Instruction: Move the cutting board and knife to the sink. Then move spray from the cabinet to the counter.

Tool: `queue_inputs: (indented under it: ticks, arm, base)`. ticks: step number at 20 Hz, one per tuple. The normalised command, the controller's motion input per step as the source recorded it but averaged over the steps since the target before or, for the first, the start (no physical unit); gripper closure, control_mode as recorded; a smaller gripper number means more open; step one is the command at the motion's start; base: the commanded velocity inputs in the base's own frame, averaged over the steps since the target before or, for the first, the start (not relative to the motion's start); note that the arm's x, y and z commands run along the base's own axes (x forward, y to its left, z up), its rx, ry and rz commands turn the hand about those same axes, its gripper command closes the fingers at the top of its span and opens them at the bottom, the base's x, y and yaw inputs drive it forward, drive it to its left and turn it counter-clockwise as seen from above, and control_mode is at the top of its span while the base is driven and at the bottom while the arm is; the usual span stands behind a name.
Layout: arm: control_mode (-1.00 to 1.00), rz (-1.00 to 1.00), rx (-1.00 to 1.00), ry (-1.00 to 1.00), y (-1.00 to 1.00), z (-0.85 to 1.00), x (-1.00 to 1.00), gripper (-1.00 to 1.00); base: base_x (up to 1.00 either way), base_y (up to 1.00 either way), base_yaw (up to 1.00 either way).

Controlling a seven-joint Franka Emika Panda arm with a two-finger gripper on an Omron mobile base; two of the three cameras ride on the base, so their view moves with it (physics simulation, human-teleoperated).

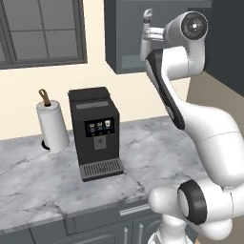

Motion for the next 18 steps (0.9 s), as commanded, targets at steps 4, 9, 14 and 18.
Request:
queue_inputs:
  ticks: [4,9,14,18]
  arm:
    - [-1.0,0.04,0.0,0.02,-0.07,0.0,0.33,-1.0]
    - [-1.0,0.02,0.0,0.08,-0.04,0.0,0.47,-1.0]
    - [-1.0,0.01,0.0,0.09,0.0,0.0,0.47,-1.0]
    - [-1.0,0.0,0.0,0.03,-0.01,0.0,0.43,-1.0]
  base:
    - [0.0,0.0,0.0]
    - [0.0,0.0,0.0]
    - [0.0,0.0,0.0]
    - [0.0,0.0,0.0]
